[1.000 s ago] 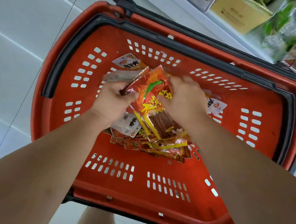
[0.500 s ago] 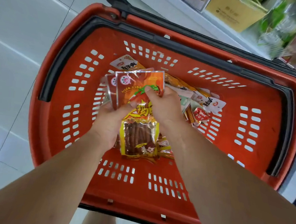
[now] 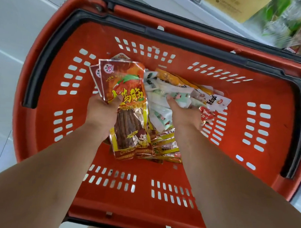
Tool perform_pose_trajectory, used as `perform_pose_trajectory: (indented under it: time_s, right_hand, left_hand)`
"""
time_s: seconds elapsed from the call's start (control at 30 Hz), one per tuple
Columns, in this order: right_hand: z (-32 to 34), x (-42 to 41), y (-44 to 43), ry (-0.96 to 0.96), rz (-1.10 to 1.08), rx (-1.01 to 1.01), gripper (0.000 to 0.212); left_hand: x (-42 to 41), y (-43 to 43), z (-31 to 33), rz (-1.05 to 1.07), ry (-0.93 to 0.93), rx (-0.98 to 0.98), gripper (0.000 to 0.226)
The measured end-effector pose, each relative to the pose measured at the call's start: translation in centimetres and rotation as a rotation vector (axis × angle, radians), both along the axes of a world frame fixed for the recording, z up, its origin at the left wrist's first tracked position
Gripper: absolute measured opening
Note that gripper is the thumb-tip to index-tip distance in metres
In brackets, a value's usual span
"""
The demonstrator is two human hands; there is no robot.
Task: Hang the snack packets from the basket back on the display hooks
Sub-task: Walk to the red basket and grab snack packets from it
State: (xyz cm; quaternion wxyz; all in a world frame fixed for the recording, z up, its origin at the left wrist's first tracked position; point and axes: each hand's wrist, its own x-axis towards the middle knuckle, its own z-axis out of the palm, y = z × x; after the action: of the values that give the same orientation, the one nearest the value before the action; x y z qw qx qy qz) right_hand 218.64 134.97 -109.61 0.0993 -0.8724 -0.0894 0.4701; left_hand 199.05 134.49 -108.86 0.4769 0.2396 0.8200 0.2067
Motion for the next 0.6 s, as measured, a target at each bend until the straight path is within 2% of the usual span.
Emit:
perform_pose_trajectory:
  time_s: [0.1, 0.17, 0.23, 0.33, 0.43, 0.6]
  right_hand:
    - [-1.9, -0.2, 1.1, 0.094, -0.018, 0.035, 0.116]
    - [-2.8, -0.4, 0.9, 0.095, -0.004, 0.070, 0.111]
    - [-3.5, -0.3, 0.3, 0.097, -0.035, 0.115, 0.097]
    - [-3.7, -0.5, -0.2, 0.082, -0.003, 0.207, 0.063]
    - [-2.7, -0.4, -0.5, 0.087, 0.058, 0.256, 0.056]
    - [0.3, 3.1, -0.9, 0.037, 0.210, 0.380, 0.022]
  left_hand:
    - [-0.8, -0.2, -1.5, -0.089, 0.070, 0.004, 0.004]
    - [-0.8, -0.2, -2.2, -0.189, 0.093, -0.030, 0.006]
    - [-0.2, 0.2, -2.5, -0.248, 0.084, -0.046, 0.008]
    - [1.0, 0.8, -2.7, -0.238, 0.029, -0.068, 0.006]
    - [1.3, 0.6, -2.0, -0.197, 0.030, -0.074, 0.015]
    - [0.2, -0.1, 0.3, -0.154, 0.076, -0.113, 0.018]
